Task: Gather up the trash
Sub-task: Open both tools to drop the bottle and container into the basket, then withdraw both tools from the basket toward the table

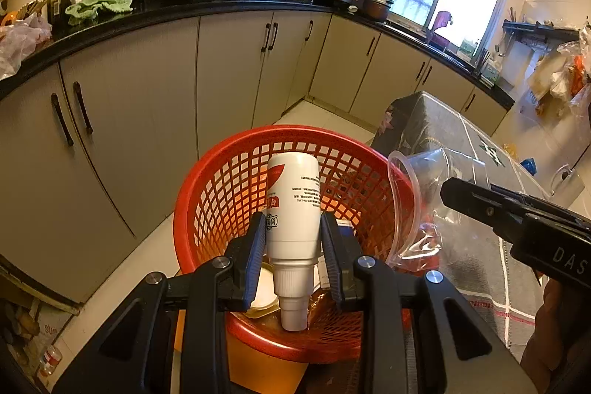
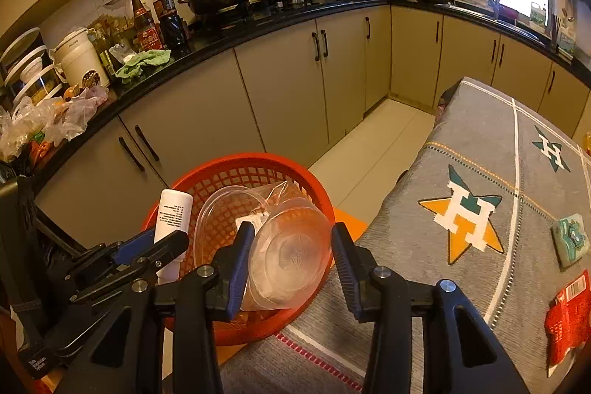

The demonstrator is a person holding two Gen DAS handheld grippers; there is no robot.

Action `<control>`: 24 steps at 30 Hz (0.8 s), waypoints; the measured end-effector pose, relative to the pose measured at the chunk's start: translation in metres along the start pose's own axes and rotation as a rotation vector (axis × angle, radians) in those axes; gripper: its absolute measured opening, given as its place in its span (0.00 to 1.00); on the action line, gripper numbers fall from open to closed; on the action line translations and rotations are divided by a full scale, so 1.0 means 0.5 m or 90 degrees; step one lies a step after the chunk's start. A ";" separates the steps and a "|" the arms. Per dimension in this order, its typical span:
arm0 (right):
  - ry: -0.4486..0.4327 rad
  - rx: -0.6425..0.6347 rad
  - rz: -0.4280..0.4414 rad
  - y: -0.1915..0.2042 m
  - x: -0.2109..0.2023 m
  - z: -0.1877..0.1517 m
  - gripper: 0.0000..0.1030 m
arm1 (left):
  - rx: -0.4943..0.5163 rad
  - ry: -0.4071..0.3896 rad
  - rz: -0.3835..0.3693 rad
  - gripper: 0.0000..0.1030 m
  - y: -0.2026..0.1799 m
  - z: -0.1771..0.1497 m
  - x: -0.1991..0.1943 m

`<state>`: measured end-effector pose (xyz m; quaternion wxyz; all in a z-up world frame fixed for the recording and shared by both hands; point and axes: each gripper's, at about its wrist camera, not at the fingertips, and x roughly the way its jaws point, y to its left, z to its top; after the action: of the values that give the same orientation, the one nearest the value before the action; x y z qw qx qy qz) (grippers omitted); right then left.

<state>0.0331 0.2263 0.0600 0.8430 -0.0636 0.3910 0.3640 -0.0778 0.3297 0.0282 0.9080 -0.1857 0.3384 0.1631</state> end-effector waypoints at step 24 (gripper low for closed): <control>-0.029 0.065 -0.002 -0.082 -0.119 -0.045 0.47 | 0.031 -0.009 -0.027 0.42 -0.075 -0.020 -0.054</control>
<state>0.0211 0.1544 0.0792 0.8545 -0.0125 0.3894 0.3436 -0.0870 0.2876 0.0478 0.9180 -0.1691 0.3316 0.1370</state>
